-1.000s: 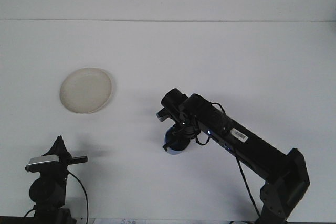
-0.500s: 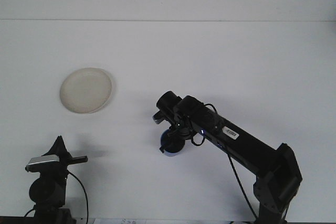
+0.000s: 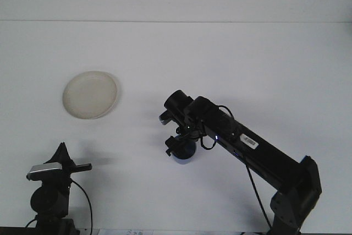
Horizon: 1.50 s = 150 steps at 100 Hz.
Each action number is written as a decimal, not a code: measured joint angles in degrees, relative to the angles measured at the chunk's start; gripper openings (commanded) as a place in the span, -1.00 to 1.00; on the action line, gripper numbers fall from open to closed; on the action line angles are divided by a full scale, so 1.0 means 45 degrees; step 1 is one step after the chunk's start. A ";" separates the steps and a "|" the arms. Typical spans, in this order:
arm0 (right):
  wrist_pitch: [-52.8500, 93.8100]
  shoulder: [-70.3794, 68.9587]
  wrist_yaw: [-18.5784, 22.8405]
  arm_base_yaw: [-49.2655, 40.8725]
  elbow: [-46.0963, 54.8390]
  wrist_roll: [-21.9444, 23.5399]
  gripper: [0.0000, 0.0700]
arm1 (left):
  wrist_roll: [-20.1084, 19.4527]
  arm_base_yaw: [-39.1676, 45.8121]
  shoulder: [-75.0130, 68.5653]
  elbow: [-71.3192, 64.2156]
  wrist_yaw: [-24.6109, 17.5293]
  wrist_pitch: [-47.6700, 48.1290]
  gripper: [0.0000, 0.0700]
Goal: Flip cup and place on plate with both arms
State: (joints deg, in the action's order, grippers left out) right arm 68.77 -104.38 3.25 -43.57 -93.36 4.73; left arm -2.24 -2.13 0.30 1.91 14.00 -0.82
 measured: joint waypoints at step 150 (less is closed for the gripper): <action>-0.5071 2.1391 -0.4396 0.0112 1.1273 0.0335 0.76 | 0.0568 0.0000 0.0000 0.0000 0.0000 -0.0097 -0.96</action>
State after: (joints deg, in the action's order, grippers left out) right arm 45.95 -8.12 -16.53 -43.07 -42.63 6.24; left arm 0.32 -2.13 0.30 1.91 14.00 -1.26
